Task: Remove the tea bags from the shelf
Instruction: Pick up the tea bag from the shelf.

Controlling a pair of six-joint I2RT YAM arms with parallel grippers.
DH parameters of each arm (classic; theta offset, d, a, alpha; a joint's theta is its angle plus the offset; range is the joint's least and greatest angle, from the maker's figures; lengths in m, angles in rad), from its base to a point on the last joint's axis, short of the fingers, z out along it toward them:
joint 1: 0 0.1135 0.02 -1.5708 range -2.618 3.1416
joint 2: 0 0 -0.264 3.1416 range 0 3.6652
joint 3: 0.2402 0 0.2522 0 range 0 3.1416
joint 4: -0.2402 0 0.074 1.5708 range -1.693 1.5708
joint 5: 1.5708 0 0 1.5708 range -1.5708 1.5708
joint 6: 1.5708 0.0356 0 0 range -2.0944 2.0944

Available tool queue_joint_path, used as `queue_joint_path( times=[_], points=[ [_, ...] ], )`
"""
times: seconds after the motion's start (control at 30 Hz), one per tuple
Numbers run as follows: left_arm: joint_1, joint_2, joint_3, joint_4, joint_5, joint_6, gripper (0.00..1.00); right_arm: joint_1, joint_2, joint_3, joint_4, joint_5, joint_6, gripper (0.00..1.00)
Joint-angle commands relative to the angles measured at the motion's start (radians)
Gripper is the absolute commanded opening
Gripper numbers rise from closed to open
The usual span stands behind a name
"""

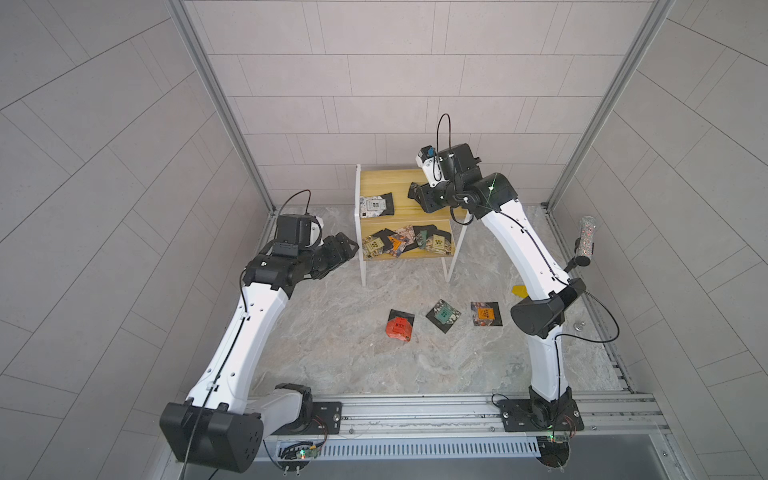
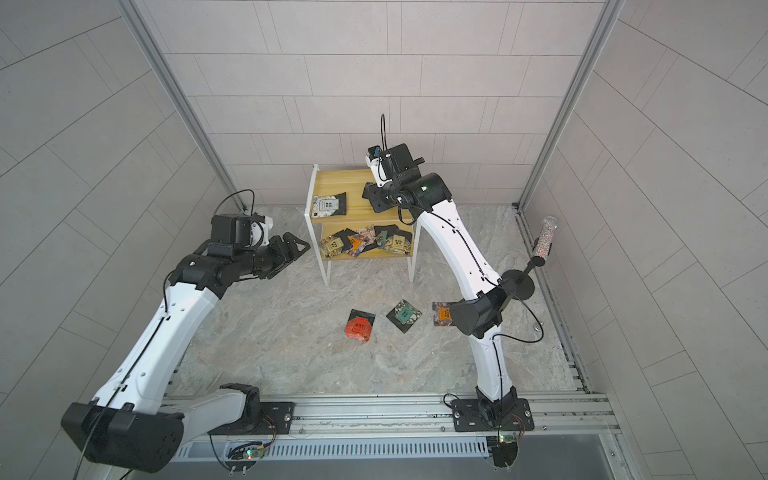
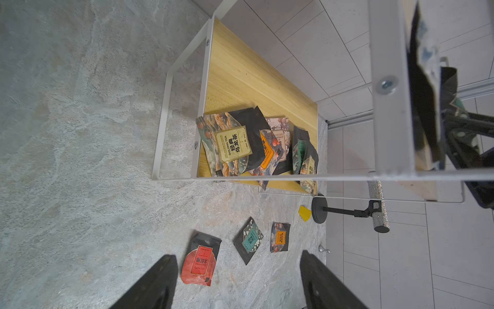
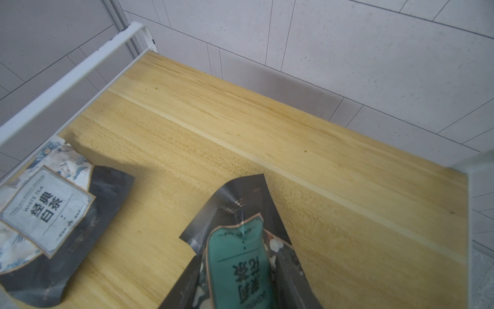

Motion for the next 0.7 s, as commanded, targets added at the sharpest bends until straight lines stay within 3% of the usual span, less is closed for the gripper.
queue_joint_path(
  times=[0.0, 0.33, 0.67],
  points=[
    [-0.003, -0.014, -0.014, 0.021, 0.012, -0.006, 0.79, 0.008, -0.048, -0.001, -0.054, 0.012, -0.013, 0.42],
    [-0.003, -0.007, -0.014, 0.028, 0.021, -0.013, 0.79, 0.023, -0.077, 0.008, -0.032, 0.025, -0.044, 0.28],
    [-0.003, -0.008, -0.021, 0.032, 0.025, -0.016, 0.79, 0.044, -0.121, -0.013, -0.029, 0.041, -0.068, 0.2]
  ],
)
